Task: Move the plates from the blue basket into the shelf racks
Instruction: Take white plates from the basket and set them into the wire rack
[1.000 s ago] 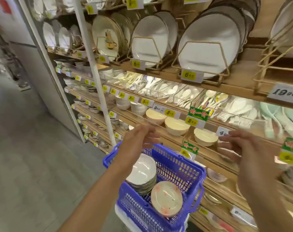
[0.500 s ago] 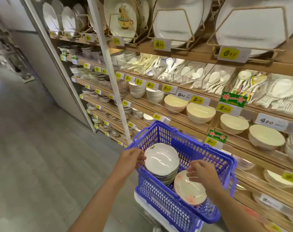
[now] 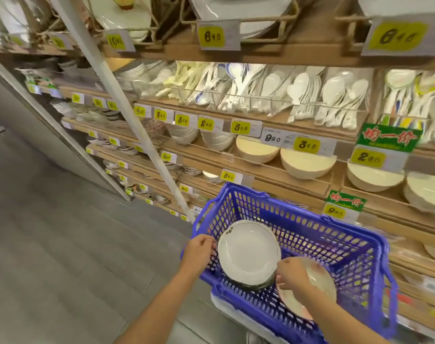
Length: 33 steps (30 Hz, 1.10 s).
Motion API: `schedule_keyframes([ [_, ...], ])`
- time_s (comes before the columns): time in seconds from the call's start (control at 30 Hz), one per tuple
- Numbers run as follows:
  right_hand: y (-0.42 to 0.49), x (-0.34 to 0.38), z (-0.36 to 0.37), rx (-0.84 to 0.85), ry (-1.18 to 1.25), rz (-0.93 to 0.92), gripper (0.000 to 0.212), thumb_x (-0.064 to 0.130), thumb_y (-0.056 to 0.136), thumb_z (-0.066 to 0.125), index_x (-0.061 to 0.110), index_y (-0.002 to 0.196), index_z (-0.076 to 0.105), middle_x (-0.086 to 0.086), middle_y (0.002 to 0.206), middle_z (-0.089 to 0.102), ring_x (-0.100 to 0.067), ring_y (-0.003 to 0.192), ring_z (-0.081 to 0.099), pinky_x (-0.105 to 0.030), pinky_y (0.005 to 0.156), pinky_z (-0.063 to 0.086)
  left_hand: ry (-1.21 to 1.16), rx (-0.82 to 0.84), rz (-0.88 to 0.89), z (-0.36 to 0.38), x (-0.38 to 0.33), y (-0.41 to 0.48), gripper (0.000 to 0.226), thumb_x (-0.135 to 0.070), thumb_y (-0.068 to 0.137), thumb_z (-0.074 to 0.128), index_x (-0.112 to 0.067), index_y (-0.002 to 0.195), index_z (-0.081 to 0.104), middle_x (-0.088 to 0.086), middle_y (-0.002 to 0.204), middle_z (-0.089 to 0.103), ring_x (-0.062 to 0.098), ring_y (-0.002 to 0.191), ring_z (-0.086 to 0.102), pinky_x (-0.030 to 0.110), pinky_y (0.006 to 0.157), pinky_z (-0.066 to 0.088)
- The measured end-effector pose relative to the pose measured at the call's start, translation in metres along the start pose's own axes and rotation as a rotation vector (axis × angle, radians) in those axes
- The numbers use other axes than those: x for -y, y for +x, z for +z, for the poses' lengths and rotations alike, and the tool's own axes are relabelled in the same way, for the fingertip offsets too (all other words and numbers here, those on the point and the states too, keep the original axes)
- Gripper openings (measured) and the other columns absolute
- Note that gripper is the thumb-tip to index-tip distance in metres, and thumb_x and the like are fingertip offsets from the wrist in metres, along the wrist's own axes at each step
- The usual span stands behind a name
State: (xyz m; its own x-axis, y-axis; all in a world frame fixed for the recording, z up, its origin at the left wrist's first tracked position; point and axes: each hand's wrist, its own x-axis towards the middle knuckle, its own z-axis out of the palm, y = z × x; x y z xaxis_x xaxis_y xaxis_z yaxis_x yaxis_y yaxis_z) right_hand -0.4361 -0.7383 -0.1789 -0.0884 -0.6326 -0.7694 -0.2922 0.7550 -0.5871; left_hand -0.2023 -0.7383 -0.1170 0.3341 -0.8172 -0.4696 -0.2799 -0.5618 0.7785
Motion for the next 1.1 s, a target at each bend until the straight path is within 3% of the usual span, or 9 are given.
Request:
schedule_keyframes([
  [0.07,0.006,-0.004,0.005,-0.144,-0.251,-0.061,0.014,0.014,0.093,0.047,0.01,0.085,0.058,-0.016,0.091,0.068,-0.031,0.083,0.065,-0.039,0.079,0.053,0.148,0.027,0.02,0.006,0.003,0.019,0.021,-0.012,0.093,0.046,-0.018,0.084,0.064,0.002,0.084,0.067,0.023,0.079,0.062,0.034,0.072,0.052],
  [0.17,0.013,-0.008,0.016,-0.158,-0.362,-0.071,0.022,0.014,0.095,0.044,0.005,0.11,0.058,-0.016,0.112,0.064,-0.033,0.104,0.06,-0.032,0.078,0.044,0.338,0.086,0.032,0.018,0.008,0.045,0.013,-0.017,0.092,0.047,-0.02,0.09,0.06,0.0,0.086,0.06,0.028,0.089,0.06,0.034,0.073,0.045],
  [0.27,0.02,-0.007,0.024,-0.157,-0.315,-0.023,0.027,0.011,0.091,0.047,0.005,0.116,0.055,-0.017,0.116,0.062,-0.033,0.107,0.057,-0.032,0.079,0.041,0.464,0.171,0.064,0.032,0.011,0.072,0.009,-0.014,0.091,0.049,-0.016,0.083,0.049,0.009,0.086,0.06,0.029,0.086,0.057,0.037,0.074,0.042],
  [0.3,0.022,-0.006,0.027,-0.155,-0.301,-0.009,0.029,0.011,0.09,0.047,0.006,0.118,0.054,-0.017,0.118,0.062,-0.033,0.107,0.056,-0.032,0.08,0.041,0.492,0.21,0.072,0.036,0.011,0.082,0.003,-0.014,0.091,0.051,-0.013,0.09,0.053,0.01,0.092,0.063,0.029,0.09,0.059,0.037,0.078,0.044],
  [0.4,0.027,-0.003,0.036,-0.185,-0.268,0.059,0.035,0.013,0.09,0.046,0.005,0.124,0.052,-0.017,0.121,0.061,-0.034,0.109,0.056,-0.034,0.087,0.046,0.566,0.311,0.053,0.049,0.01,0.111,0.035,-0.018,0.091,0.056,-0.008,0.124,0.053,0.014,0.124,0.061,0.033,0.116,0.056,0.036,0.093,0.043],
  [0.6,0.031,0.009,0.051,-0.345,-0.167,0.203,0.034,0.017,0.09,0.049,0.001,0.12,0.053,-0.018,0.12,0.06,-0.035,0.107,0.058,-0.036,0.086,0.047,0.684,0.516,0.036,0.072,0.01,0.145,0.041,-0.013,0.09,0.052,0.0,0.128,0.049,0.021,0.13,0.054,0.036,0.119,0.052,0.039,0.099,0.043],
  [0.9,0.036,0.02,0.06,-0.436,0.125,0.352,0.038,0.023,0.087,0.054,0.002,0.12,0.052,-0.019,0.117,0.061,-0.036,0.108,0.059,-0.041,0.089,0.05,0.764,0.486,-0.055,0.079,0.003,0.147,0.054,-0.024,0.091,0.049,0.006,0.136,0.042,0.023,0.143,0.035,0.038,0.128,0.043,0.039,0.105,0.038],
  [1.0,0.033,0.021,0.062,-0.475,0.319,0.331,0.03,0.019,0.085,0.057,0.01,0.113,0.048,-0.014,0.111,0.059,-0.035,0.105,0.059,-0.049,0.092,0.051,0.74,0.467,-0.056,0.076,-0.001,0.147,0.056,-0.024,0.09,0.053,0.004,0.136,0.041,0.022,0.142,0.04,0.038,0.128,0.043,0.041,0.104,0.04],
  [1.1,0.024,0.024,0.063,-0.485,0.44,0.298,0.027,0.018,0.085,0.06,0.007,0.109,0.055,-0.012,0.103,0.061,-0.031,0.095,0.061,-0.041,0.08,0.052,0.664,0.487,-0.051,0.066,-0.008,0.147,0.058,-0.024,0.089,0.056,-0.002,0.139,0.035,0.018,0.134,0.051,0.038,0.12,0.051,0.042,0.094,0.046],
])
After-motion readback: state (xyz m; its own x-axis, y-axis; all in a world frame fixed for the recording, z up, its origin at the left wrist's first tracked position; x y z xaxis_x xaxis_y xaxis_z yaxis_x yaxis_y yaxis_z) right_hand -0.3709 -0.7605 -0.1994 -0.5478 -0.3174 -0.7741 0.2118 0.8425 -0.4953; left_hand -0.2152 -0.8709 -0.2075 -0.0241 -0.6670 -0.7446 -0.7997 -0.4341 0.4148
